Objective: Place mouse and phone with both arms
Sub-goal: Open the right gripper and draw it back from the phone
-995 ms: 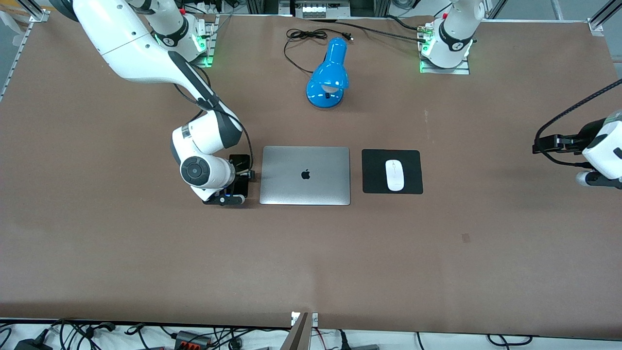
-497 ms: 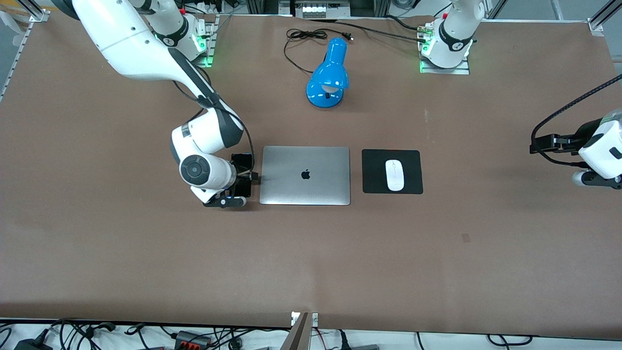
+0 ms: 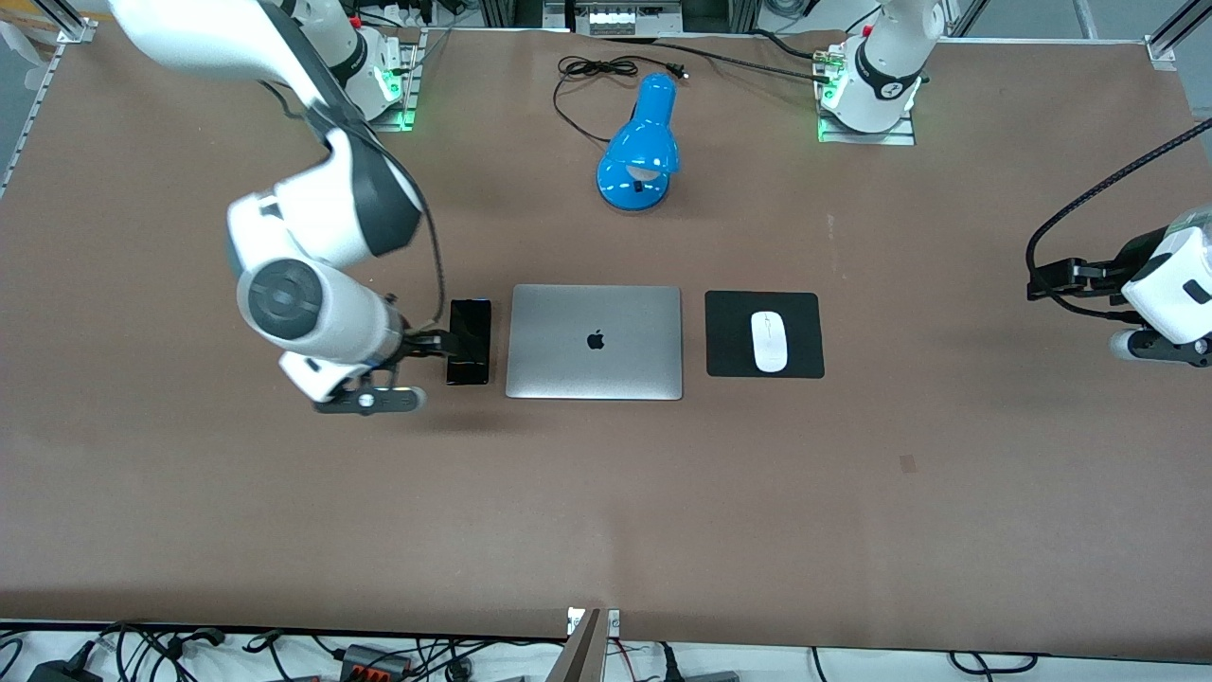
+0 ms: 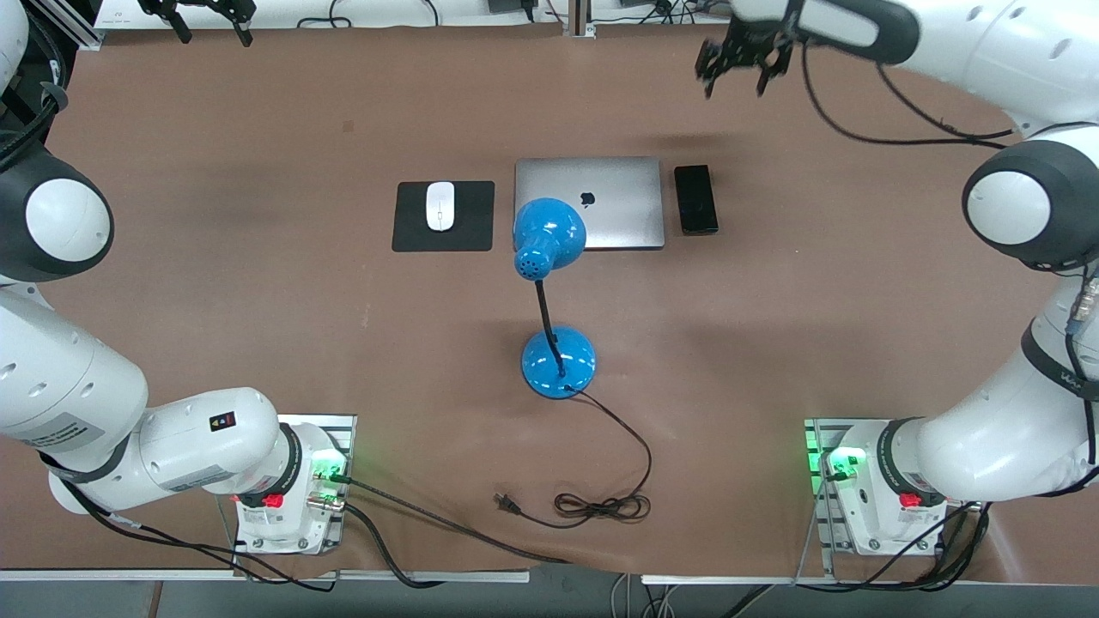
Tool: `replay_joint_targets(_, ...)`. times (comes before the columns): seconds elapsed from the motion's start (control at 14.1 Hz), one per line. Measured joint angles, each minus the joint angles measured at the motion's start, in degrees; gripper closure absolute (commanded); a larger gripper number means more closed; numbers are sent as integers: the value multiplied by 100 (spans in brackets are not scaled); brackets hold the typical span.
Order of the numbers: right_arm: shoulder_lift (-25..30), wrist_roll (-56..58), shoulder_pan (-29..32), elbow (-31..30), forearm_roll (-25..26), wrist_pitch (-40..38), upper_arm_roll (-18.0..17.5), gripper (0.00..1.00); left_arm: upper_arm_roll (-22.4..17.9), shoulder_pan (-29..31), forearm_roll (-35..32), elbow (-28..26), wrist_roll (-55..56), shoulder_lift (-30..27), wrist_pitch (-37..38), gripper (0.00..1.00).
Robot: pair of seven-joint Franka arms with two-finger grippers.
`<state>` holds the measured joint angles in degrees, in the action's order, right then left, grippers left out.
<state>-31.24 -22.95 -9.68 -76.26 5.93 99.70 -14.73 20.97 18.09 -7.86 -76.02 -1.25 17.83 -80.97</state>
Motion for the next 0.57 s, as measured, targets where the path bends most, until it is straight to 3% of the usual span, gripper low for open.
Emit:
replay_joint_targets(0.43,343,261,634,662,3,-537,87,0,1,-33,8,285,-2,8,0,0)
replay_joint_targets(0.57,525,712,865,688,4,-552,357,0,2,-42,9,316,-1,9,0,0)
